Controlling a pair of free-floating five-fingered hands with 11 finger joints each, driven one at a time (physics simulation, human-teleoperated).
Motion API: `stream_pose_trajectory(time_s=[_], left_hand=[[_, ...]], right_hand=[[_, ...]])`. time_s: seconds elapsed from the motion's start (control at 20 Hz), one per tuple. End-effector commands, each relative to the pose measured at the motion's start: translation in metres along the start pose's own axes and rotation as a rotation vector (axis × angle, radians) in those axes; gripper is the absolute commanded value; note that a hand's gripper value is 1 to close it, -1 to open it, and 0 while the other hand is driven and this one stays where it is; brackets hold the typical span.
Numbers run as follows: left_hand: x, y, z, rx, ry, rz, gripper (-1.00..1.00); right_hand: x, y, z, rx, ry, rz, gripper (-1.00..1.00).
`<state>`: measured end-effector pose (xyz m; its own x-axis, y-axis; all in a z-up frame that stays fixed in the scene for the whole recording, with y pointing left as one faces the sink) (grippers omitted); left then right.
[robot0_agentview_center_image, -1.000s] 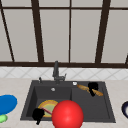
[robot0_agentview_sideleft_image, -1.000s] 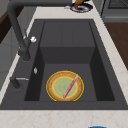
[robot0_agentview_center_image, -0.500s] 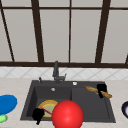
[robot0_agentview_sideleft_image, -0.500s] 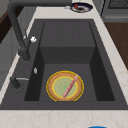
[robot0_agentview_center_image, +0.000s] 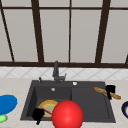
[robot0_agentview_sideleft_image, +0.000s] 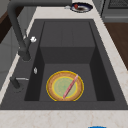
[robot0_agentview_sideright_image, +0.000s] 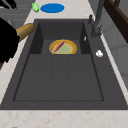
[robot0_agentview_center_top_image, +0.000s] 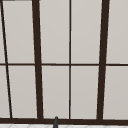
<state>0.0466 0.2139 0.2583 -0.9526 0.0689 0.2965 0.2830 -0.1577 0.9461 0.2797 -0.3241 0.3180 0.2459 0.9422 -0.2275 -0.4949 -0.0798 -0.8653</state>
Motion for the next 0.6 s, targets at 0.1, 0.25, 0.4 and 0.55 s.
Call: stream_pose_trajectory(time_s=[0.1,0.25,0.4,0.55], left_hand=[[0.000,0.000,0.000,0.000,0.000,0.000,0.00],[0.000,0.000,0.000,0.000,0.000,0.000,0.00],[0.000,0.000,0.000,0.000,0.000,0.000,0.00],[0.000,0.000,0.000,0.000,0.000,0.000,0.00]], right_hand=[[-0.039,0.013,0.006,0.023,-0.021,-0.029,1.00],[-0.060,0.019,0.008,0.022,-0.023,-0.033,1.00],[-0.080,0.027,0.011,0.019,-0.026,-0.039,1.00],[-0.101,0.034,0.014,0.016,-0.028,-0.040,1.00]])
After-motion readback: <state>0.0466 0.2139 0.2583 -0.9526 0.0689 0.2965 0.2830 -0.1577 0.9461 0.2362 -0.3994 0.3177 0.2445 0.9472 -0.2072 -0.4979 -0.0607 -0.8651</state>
